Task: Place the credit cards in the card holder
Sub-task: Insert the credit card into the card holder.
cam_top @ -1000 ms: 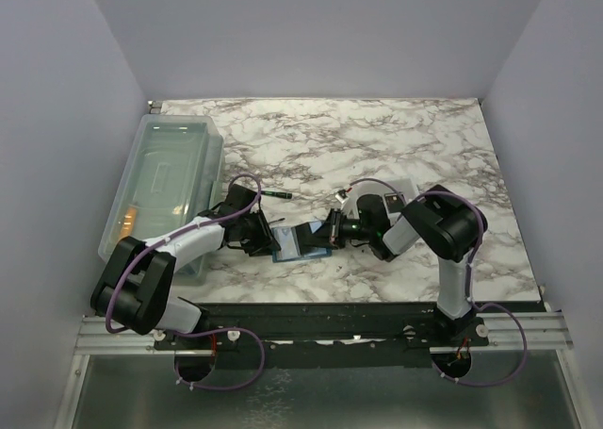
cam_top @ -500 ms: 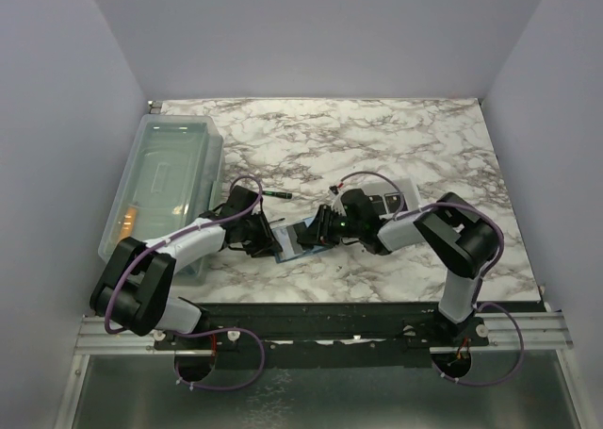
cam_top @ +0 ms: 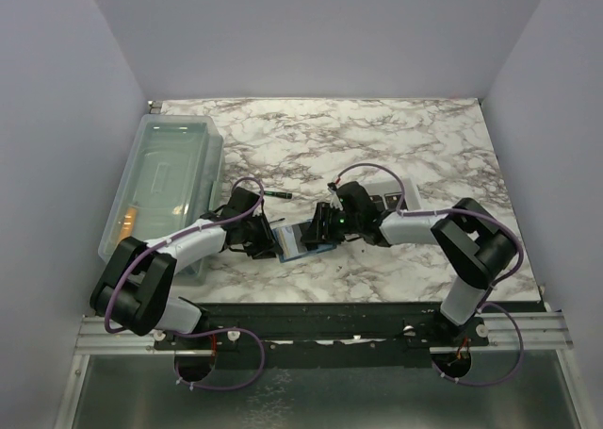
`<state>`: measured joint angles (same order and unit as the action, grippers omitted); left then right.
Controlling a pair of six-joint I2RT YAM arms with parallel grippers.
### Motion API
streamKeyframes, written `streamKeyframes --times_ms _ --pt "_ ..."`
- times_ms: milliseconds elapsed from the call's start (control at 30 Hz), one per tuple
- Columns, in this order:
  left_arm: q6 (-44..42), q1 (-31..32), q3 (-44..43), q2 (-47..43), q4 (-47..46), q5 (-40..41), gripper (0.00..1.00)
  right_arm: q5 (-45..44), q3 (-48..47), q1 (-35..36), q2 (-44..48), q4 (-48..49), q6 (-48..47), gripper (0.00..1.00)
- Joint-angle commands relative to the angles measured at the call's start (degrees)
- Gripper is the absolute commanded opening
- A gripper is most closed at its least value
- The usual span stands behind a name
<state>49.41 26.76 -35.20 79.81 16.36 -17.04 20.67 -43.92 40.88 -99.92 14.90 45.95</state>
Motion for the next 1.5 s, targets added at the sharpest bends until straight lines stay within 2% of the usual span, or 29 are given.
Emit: streamKeyframes --times_ms 0,200,367,500,800,1000,1233,1467 --pt "-0.95 0.22 0.49 0.85 0.52 -0.04 0.31 -2.12 -1.58 -0.12 -1.94 -6.79 -4.48 0.47" --pt "-1.09 0.22 0.16 0.99 0.52 -0.01 0.31 -2.0 -3.26 1.36 -2.39 -6.98 -6.41 0.36" --pt "-1.63 0.22 -0.45 1.61 0.56 -0.28 0.31 -1.1 -5.18 3.4 -3.59 -7.38 -6.29 0.34" --pt "-1.56 0.22 -0.4 1.24 0.64 -0.17 0.31 -2.39 -3.8 3.32 -1.66 -7.29 -4.83 0.37" --pt "-2.15 0.22 0.11 0.53 0.96 0.07 0.31 -3.96 -4.35 3.3 -0.12 -12.14 -4.45 0.52" --pt "-2.39 0.22 0.39 0.07 1.04 0.14 0.31 -3.93 -4.24 3.32 1.12 -12.61 -4.39 0.58" --pt "-3.9 0.22 -0.48 1.04 1.13 0.25 0.31 1.55 -5.38 3.87 -1.11 -6.48 -14.34 0.58" --pt "-5.51 0.22 -2.55 2.43 1.56 1.69 0.31 6.05 -9.8 7.2 -4.17 -4.96 -21.71 0.56"
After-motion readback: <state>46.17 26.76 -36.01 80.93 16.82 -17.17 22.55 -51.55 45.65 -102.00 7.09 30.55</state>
